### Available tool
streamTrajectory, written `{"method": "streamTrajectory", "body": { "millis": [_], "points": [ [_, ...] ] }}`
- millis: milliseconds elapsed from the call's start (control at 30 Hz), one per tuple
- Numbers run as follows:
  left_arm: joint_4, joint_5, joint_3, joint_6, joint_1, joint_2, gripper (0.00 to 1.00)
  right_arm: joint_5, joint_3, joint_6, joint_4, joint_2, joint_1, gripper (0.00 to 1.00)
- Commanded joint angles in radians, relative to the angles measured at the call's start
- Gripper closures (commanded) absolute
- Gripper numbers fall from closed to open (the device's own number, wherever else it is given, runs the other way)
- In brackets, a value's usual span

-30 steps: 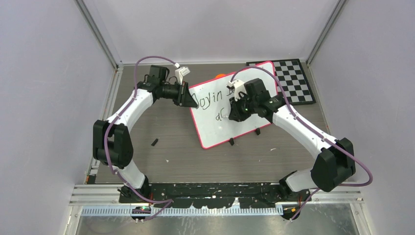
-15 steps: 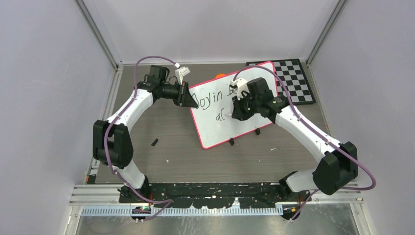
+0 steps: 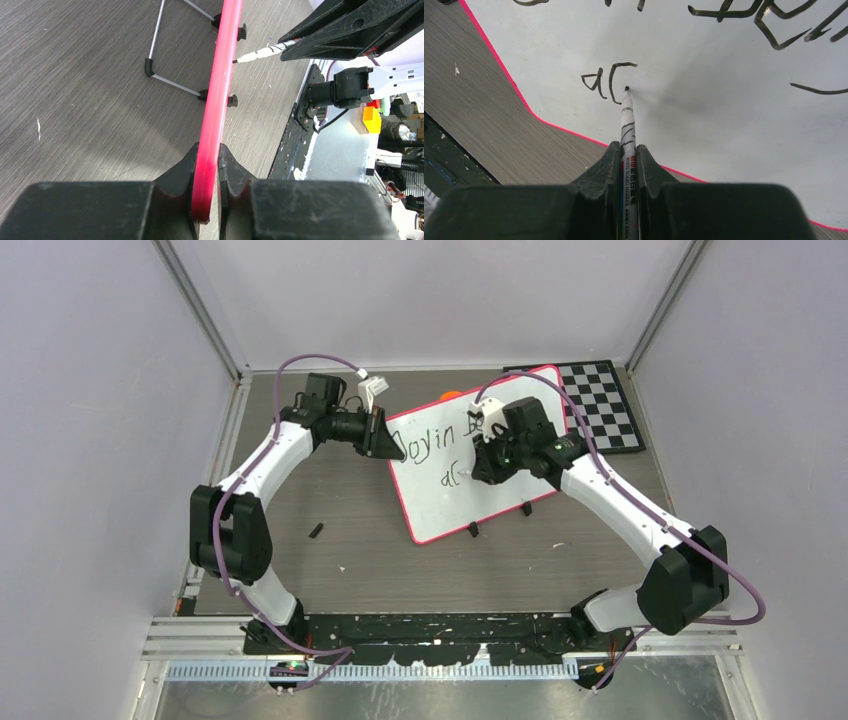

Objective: Write a sentence on the whiteboard

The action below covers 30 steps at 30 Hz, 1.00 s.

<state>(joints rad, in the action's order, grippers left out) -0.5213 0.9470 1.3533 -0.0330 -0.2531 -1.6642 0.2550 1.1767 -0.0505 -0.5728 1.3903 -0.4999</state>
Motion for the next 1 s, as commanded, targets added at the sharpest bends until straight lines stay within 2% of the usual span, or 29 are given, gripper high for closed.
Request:
{"method": "streamTrajectory", "body": {
  "millis": [0, 433, 967],
  "points": [
    [0.027, -0.070, -0.010, 0.054, -0.002, 0.028, 1.00, -0.029, 0.035, -0.003, 0.051, 0.004, 0.005, 1.00],
    [0.027, -0.072, -0.011, 0.057, -0.002, 0.031, 1.00, -0.020, -0.041, -0.003, 0.025, -0.041, 0.005, 1.00],
    [0.028, -0.062, -0.008, 0.052, -0.002, 0.030, 1.00, 0.050, 0.088, 0.001, -0.010, -0.038, 0.006, 1.00]
  ]
}}
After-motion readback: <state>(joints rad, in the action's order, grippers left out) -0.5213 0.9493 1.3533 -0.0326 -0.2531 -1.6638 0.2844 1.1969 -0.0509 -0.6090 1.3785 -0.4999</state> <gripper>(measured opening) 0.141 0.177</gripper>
